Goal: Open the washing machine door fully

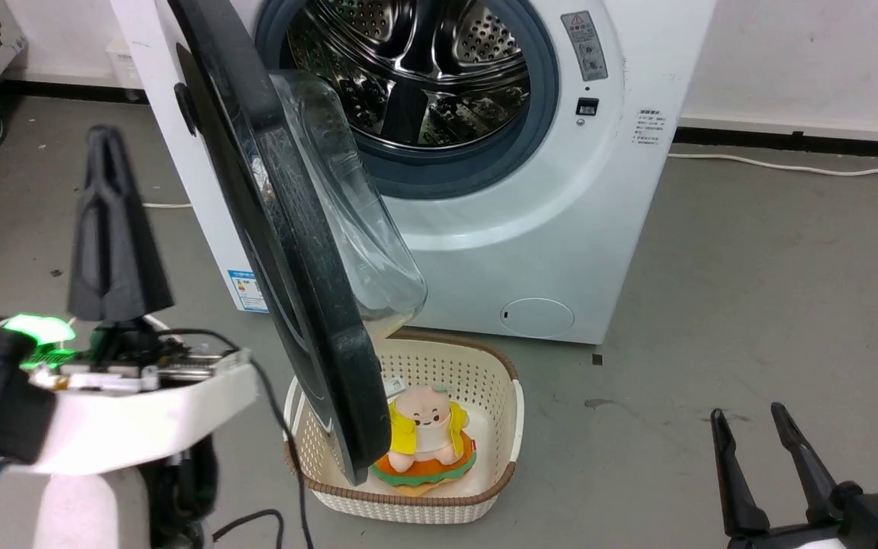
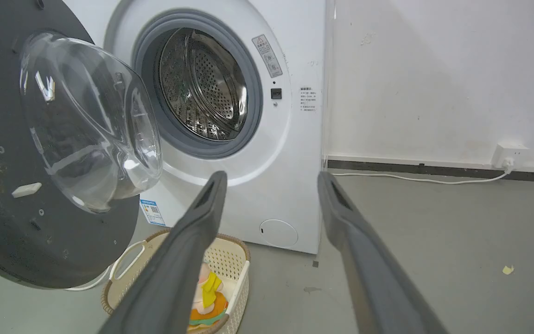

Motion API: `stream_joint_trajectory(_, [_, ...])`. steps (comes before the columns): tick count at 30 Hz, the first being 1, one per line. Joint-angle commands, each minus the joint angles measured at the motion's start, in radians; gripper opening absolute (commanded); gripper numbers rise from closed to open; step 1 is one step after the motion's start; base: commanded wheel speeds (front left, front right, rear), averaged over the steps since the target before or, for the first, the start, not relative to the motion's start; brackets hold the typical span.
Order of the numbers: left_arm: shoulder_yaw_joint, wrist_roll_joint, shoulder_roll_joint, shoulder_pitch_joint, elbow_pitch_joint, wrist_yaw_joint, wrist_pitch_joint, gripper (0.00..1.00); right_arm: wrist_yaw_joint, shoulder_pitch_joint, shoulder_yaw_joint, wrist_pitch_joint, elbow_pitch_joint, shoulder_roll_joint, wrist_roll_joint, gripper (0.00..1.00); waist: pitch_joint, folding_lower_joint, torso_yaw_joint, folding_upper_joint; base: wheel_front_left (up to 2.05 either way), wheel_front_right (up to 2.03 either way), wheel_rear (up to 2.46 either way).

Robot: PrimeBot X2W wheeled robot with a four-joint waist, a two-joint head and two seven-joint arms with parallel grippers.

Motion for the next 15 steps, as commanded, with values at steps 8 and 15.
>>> stream_joint_trajectory(8, [-0.165, 0.044, -0.006, 0.028, -0.010, -0.006, 0.155, 0.00, 0.001, -0.021, 0.007, -0.003, 0.005, 0.005, 0.022, 1.00, 0.016, -0.0001, -0.002, 0.0000, 0.00, 0.00, 0.00])
stream_joint_trajectory(15, [-0.308, -0.004, -0.018, 0.097, 0.131, -0.021, 0.224, 0.00, 0.001, -0.031, 0.008, -0.004, 0.007, 0.005, 0.025, 1.00, 0.034, -0.0001, 0.002, 0.0000, 0.00, 0.00, 0.00])
